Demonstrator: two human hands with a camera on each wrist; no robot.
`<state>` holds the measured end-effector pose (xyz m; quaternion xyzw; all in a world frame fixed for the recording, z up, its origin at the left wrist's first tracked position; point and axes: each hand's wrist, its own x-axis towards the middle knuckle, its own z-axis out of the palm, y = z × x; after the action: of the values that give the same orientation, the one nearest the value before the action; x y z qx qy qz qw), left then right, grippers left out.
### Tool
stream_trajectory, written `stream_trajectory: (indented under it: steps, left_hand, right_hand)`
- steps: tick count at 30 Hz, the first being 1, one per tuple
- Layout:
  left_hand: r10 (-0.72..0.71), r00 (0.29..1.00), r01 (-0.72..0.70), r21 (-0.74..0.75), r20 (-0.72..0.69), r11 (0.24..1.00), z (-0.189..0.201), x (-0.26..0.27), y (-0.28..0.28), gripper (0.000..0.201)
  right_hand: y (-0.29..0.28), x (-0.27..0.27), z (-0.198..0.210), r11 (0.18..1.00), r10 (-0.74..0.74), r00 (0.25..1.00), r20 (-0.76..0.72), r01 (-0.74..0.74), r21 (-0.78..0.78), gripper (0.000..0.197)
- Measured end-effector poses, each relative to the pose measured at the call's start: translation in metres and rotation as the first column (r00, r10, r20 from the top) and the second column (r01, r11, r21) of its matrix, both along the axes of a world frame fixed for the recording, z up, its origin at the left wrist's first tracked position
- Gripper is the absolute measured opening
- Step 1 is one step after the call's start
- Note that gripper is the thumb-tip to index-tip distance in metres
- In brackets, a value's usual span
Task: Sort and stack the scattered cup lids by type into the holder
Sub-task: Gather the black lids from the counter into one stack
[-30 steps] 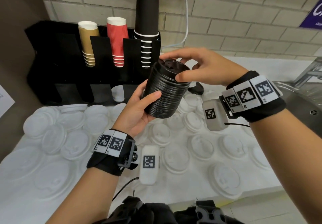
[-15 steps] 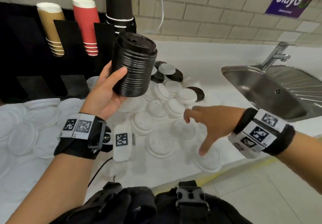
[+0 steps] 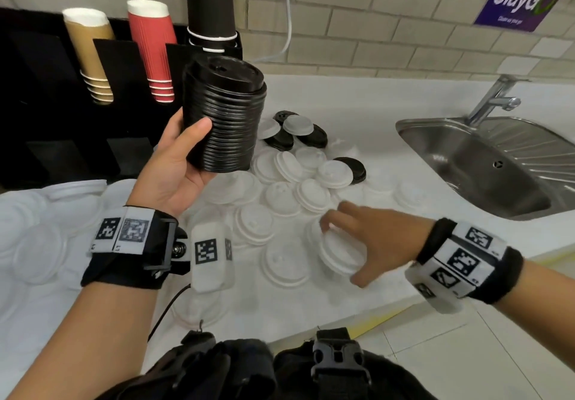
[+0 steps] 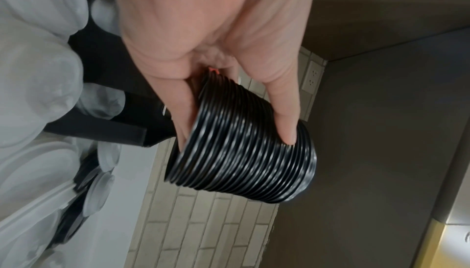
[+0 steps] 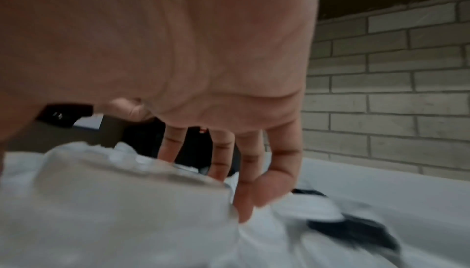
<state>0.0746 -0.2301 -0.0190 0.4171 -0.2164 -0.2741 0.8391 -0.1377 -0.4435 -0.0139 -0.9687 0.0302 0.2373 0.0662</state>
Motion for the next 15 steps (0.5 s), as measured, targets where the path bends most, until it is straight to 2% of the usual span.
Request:
stream_trajectory:
  steps: [4,7,9,12,15]
  left_hand:
    - [0.033,0.999,-0.034,-0.028,-0.016,0.999,0.001,0.004,0.007,0.037]
    - [0.051,0.999,-0.051,-0.012,0.001,0.999,-0.001,0.004,0.009,0.038]
    - [0.067,0.998,-0.067,-0.003,0.000,0.998,-0.001,0.005,0.011,0.040]
    - [0.083,0.997,-0.083,-0.002,-0.008,0.997,-0.002,0.007,0.011,0.044]
    - [0.083,0.997,-0.083,0.001,0.000,0.997,-0.003,0.008,0.009,0.039]
  right_hand:
    - [0.018,0.057,0.007,0.998,0.057,0.976,0.209,-0.060,0.008,0.081]
    - [0.019,0.086,0.007,0.998,-0.007,0.955,0.296,-0.011,0.059,0.082]
    - [0.004,0.094,0.010,0.997,-0.050,0.940,0.338,0.027,0.073,0.071]
    - [-0.041,0.104,0.017,0.971,-0.227,0.910,0.346,0.186,0.147,0.045]
    - [-0.094,0.112,0.013,0.904,-0.418,0.884,0.210,0.428,-0.001,0.041]
